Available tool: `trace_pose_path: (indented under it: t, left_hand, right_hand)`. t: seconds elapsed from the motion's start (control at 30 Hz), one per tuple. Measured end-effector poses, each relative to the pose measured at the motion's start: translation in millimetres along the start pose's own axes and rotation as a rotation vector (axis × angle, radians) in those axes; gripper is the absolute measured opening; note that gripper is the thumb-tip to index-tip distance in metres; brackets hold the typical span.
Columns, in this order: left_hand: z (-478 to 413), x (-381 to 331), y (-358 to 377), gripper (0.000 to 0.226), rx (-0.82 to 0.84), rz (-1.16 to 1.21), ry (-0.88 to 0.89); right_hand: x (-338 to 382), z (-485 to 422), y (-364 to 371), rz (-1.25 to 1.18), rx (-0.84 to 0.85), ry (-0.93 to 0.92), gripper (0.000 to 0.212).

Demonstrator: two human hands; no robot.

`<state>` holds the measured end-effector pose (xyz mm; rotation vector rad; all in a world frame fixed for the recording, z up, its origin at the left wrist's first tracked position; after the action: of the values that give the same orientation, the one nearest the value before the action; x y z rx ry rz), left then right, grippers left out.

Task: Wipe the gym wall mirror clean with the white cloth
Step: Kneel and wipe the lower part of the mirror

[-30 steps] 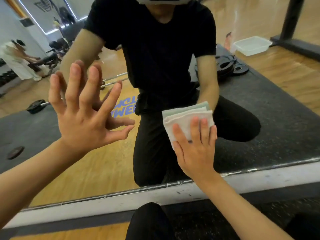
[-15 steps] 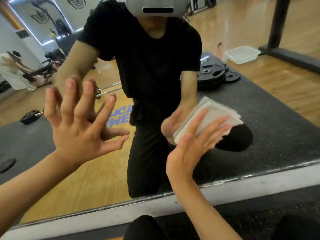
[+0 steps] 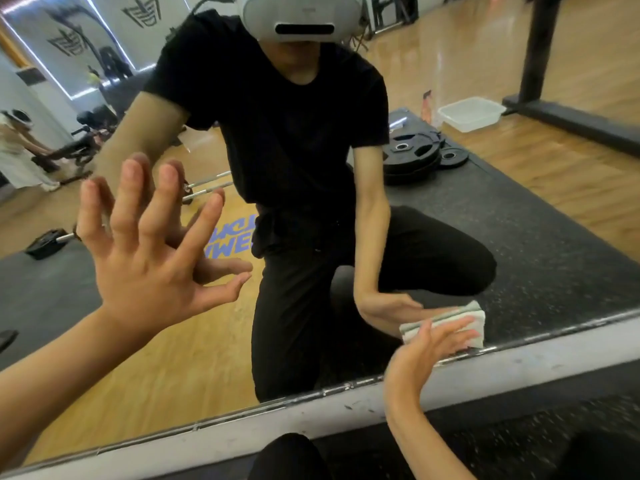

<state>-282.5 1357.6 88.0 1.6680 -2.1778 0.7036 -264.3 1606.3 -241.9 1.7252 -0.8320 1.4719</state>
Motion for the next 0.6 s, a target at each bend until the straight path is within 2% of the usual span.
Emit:
trace_pose_path:
  t: [0.07, 0.17, 0.27, 0.33, 0.4, 0.53, 0.6]
  left_hand:
    - [-1, -1, 0, 0.099, 0.0, -0.001, 0.003]
    - [-1, -1, -1, 0.097, -0.006, -0.004, -0.002]
    - [-1, 0, -1, 0.097, -0.011, 0.002, -0.014]
    - [-2, 0, -1, 0.097, -0.011, 0.014, -0.012]
    - [-1, 0, -2, 0.097, -0.012, 0.023, -0.006]
    - [0, 0, 0, 0.098, -0.009, 0.015, -0.015]
    - [0, 0, 0, 0.098, -0.006, 0.004, -0.007]
  right_hand:
    - [73, -5, 15, 0.04, -0.009, -0.236, 0.073]
    - [204, 9, 50, 0.228, 0.012, -0.722, 0.072]
    - [274, 20, 74, 0.318, 0.04, -0.974, 0.069]
    - [271, 18, 74, 0.38, 0.069, -1.092, 0.064]
    - [230, 14, 62, 0.42, 0.113, -1.17, 0.06]
    - [123, 3, 32, 0.59, 0.243, -1.089, 0.059]
    - [130, -2, 33, 0.617, 0.267, -1.081, 0.058]
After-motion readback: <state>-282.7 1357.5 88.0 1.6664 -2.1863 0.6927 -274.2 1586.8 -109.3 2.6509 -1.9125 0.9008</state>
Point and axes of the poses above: each hand's wrist, its own z-axis away from the middle knuckle, its own y-axis out of the palm, x = y × z, the point moved 10 cm from there along -z, towards the middle knuckle, and after that the axes turned 12 degrees about -y, right-handed, at the moved point
